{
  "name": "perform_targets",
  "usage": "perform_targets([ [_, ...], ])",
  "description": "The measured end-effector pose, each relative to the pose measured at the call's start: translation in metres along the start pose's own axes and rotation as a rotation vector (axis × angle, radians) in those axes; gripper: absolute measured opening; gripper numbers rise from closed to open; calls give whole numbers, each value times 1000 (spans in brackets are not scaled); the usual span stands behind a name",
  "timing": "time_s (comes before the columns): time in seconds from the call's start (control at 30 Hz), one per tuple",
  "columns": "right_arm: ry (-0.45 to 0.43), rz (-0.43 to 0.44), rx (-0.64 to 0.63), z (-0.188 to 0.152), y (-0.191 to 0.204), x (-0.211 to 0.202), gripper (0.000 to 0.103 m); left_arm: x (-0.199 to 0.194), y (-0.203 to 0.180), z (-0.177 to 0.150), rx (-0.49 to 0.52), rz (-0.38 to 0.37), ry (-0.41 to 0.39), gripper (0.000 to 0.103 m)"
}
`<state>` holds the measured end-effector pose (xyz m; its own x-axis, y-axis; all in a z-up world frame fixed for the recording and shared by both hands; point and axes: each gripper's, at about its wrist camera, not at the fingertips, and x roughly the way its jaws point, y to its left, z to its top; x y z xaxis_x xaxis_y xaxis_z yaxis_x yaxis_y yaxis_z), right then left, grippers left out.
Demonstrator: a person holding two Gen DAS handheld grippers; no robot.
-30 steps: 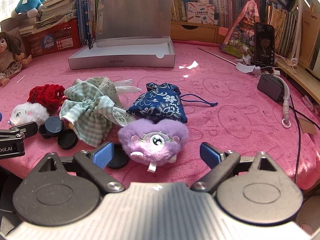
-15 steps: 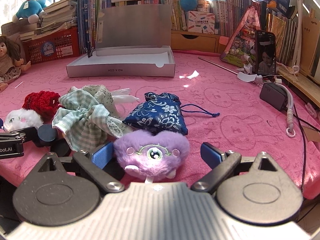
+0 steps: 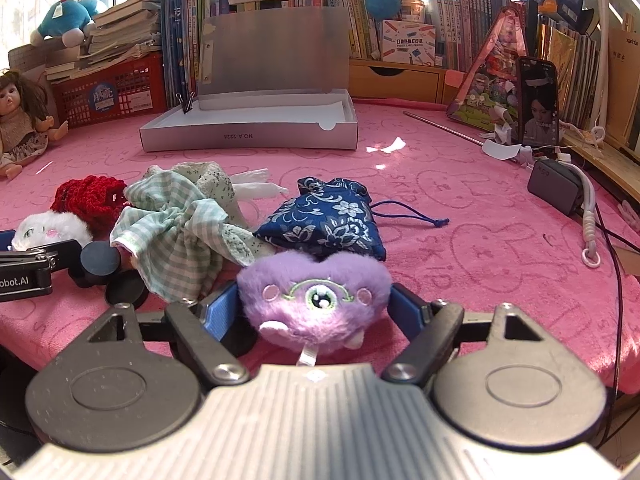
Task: Organize objects
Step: 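Close the left gripper on the white plush while the right grasps the purple plush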
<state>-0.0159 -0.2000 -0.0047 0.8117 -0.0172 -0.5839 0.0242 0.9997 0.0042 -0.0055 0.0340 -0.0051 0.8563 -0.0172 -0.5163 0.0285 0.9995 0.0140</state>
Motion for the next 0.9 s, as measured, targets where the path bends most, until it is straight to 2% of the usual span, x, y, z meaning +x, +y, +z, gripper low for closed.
perform_targets([
  [0.17,1,4,4,1,1,-1,80,3,-3,0,10,1,11,90],
  [0.57,17,11,-4,4,2,-7,77,-4,0,0,-5,-9,5,82],
  [0.77,10,11,6,8,0,-10,77,-12,-1,3,6,-6,-29,78],
  [0.9,7,11,9,10,-1,-10,77,-8,-1,1,18,3,-16,79],
])
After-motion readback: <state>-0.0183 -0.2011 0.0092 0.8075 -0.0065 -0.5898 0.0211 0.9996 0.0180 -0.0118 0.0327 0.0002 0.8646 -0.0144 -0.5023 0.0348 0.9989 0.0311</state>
